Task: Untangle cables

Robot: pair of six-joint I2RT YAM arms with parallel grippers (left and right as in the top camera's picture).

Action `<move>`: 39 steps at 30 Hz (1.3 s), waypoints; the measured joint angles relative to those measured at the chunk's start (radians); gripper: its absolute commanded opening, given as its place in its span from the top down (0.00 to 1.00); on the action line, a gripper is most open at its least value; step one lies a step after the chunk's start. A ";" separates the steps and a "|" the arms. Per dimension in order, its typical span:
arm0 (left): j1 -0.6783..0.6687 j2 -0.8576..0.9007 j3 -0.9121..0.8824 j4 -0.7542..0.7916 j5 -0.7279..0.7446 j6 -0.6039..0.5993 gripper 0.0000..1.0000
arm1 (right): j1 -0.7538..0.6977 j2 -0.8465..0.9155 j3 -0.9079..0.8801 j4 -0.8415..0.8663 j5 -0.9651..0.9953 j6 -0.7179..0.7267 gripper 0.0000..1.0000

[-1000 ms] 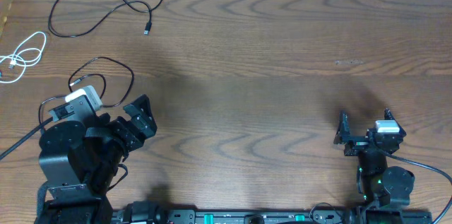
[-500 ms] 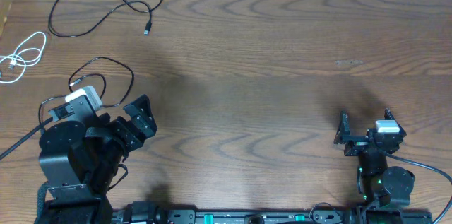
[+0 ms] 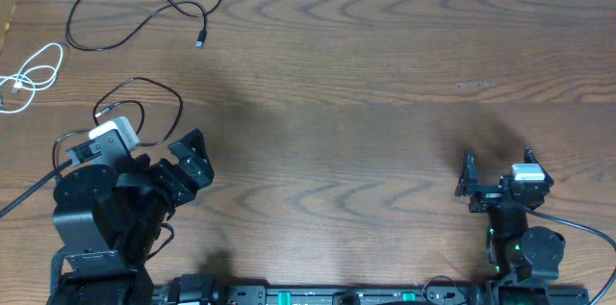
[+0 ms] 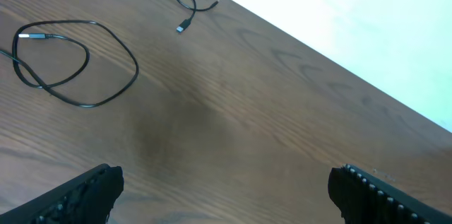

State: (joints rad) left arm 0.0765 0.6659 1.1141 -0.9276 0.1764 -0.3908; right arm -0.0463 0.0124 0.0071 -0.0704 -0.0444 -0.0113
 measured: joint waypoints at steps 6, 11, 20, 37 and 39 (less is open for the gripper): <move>0.000 0.000 0.000 0.000 0.000 0.000 0.02 | 0.000 0.000 0.000 0.000 0.000 0.000 0.01; 0.000 0.000 0.000 0.000 0.000 0.000 0.02 | 0.000 0.000 0.000 0.000 0.000 0.000 0.01; 0.000 0.000 0.000 -0.038 0.000 0.000 0.02 | 0.000 0.000 0.000 0.000 0.000 0.000 0.01; -0.006 -0.014 -0.070 -0.108 0.000 0.048 0.02 | 0.000 0.000 0.000 0.000 0.000 0.000 0.01; -0.006 -0.038 -0.100 -0.074 0.000 0.085 0.02 | 0.000 0.000 0.000 0.000 0.000 0.000 0.01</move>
State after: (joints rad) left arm 0.0700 0.6281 1.0142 -1.0019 0.1764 -0.3058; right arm -0.0463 0.0128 0.0071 -0.0700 -0.0444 -0.0113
